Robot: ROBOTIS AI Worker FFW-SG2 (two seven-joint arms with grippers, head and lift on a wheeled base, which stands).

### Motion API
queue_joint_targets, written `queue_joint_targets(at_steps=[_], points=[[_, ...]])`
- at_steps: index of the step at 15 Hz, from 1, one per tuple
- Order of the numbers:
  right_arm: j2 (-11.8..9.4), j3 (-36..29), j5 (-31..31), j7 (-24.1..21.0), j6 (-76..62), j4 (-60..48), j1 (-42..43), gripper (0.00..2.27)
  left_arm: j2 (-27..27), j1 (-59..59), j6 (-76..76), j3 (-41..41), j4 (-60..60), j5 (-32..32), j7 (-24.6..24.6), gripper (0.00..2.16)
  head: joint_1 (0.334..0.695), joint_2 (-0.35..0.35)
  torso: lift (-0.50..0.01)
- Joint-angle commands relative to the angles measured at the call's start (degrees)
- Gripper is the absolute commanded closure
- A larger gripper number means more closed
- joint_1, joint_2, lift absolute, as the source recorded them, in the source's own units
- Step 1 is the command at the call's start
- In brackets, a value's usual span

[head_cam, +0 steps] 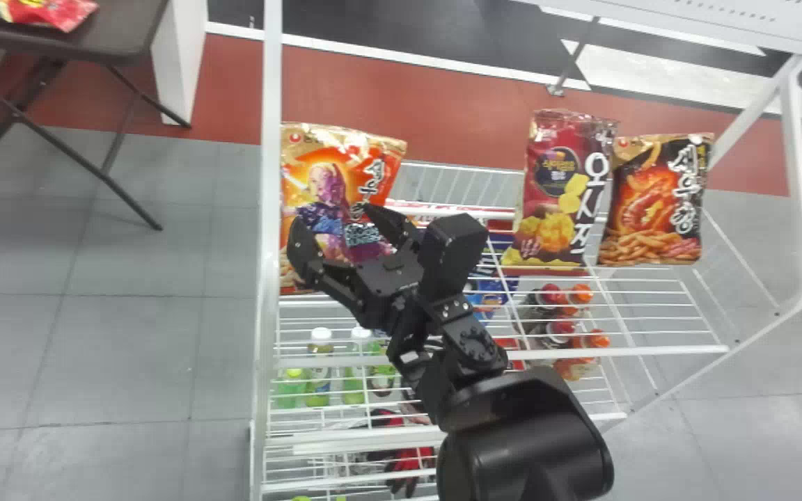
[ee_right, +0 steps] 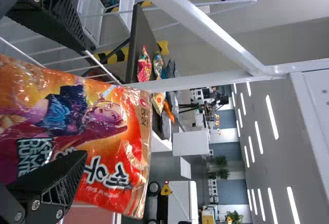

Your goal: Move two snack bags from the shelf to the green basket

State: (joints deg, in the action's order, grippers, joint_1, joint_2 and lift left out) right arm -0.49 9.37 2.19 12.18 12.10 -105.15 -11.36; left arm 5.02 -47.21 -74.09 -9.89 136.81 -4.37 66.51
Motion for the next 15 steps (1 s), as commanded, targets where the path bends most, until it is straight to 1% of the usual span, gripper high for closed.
queue_joint_targets(at_steps=[1, 2, 3, 4, 5, 6, 7, 10, 13, 15], points=[[0.54, 0.83, -2.81, -1.37, -0.01, 5.22, 4.15, 0.13, 0.07, 0.37, -0.05, 0.92, -0.58, -0.82, 0.47, 2.15, 0.695, -0.232, -0.016], [0.54, 1.00, -3.86, -2.42, -0.01, 6.89, 5.30, 0.16, 0.16, 0.63, 0.12, 1.54, -0.93, -1.43, 0.55, 2.15, 0.695, -0.224, -0.016], [0.54, 1.18, -4.30, -2.60, 0.70, 8.03, 6.35, 0.30, 0.16, 1.07, 0.12, 1.89, -1.28, -1.96, 0.64, 2.15, 0.695, -0.218, -0.016], [0.54, 1.27, -4.57, -2.60, 1.58, 8.91, 7.23, 0.82, 0.25, 1.51, -0.05, 2.50, -1.55, -2.75, 0.64, 2.15, 0.695, -0.213, -0.016], [0.54, 1.62, -4.48, -2.78, 2.10, 9.35, 7.49, 1.56, 0.34, 1.77, -0.05, 2.68, -1.55, -2.84, 0.64, 2.15, 0.695, -0.208, -0.016], [0.54, 1.97, -4.66, -2.95, 3.33, 9.35, 7.84, 2.07, 0.34, 2.12, -0.23, 2.94, -1.64, -3.19, 0.64, 2.15, 0.695, -0.195, -0.016], [0.54, 2.06, -5.09, -2.16, 3.86, 9.35, 7.84, 2.25, 0.34, 2.39, -0.40, 3.21, -1.55, -3.63, 0.64, 2.15, 0.695, -0.189, -0.016], [0.54, 2.50, -4.74, -1.72, 5.09, 7.42, 6.88, 2.25, 0.25, 2.92, -1.11, 3.47, -1.55, -4.16, 0.55, 2.15, 0.695, -0.169, -0.016], [0.49, 2.15, -3.25, -2.07, 6.85, 1.44, 3.71, 2.25, 0.34, 3.00, -1.99, 4.44, -1.37, -4.68, 0.64, 2.15, 0.695, -0.158, -0.016], [-0.12, 1.53, -1.67, -2.16, 8.78, -4.01, 0.64, 2.25, 0.34, 2.83, -2.16, 5.05, -1.28, -5.21, 0.82, 2.15, 0.695, -0.157, -0.016]])
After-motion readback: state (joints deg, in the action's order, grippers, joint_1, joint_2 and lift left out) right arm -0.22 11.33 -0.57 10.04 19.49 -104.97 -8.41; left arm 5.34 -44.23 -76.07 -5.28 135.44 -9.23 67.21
